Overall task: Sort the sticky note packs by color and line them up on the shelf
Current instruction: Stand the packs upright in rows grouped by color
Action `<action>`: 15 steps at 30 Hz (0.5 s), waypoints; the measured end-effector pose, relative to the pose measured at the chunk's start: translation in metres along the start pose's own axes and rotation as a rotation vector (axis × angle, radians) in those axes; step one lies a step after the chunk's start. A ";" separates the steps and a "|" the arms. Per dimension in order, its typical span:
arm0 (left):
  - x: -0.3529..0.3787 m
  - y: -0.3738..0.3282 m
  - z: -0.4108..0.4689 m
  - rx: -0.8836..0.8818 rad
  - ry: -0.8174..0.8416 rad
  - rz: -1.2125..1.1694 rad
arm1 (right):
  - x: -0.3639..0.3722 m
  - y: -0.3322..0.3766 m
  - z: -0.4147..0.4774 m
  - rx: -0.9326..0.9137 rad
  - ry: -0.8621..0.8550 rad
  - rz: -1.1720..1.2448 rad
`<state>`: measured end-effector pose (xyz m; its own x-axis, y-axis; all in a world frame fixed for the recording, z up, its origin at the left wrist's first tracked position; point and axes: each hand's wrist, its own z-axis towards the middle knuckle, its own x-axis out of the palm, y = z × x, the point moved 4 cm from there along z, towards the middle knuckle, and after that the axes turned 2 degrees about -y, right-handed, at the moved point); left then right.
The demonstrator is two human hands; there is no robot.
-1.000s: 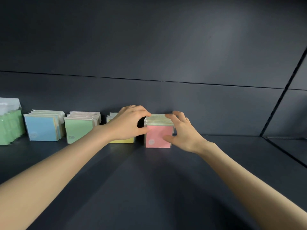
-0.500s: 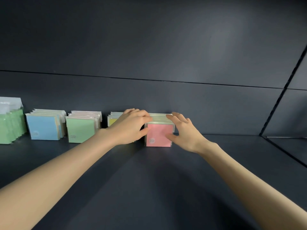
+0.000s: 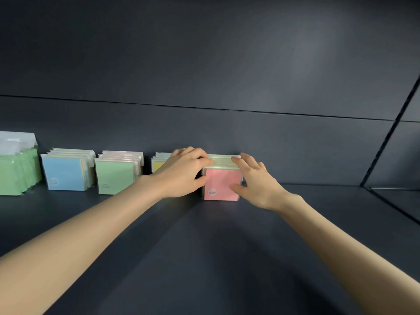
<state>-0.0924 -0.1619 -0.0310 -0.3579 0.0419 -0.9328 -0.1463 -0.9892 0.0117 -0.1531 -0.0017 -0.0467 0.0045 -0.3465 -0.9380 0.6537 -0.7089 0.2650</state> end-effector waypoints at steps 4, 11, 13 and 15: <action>0.001 -0.001 -0.003 -0.045 0.019 0.078 | 0.003 0.000 0.002 0.024 0.009 0.011; 0.006 -0.008 -0.004 -0.027 0.008 0.113 | 0.006 -0.001 -0.001 0.024 0.042 0.069; 0.008 -0.008 -0.004 -0.029 0.011 0.108 | 0.005 -0.001 -0.001 0.024 0.050 0.074; 0.008 -0.008 -0.003 -0.035 0.009 0.102 | 0.004 0.001 -0.002 0.026 0.058 0.077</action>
<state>-0.0911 -0.1538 -0.0400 -0.3609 -0.0607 -0.9306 -0.0768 -0.9926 0.0945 -0.1512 -0.0023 -0.0511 0.0984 -0.3653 -0.9257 0.6296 -0.6975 0.3422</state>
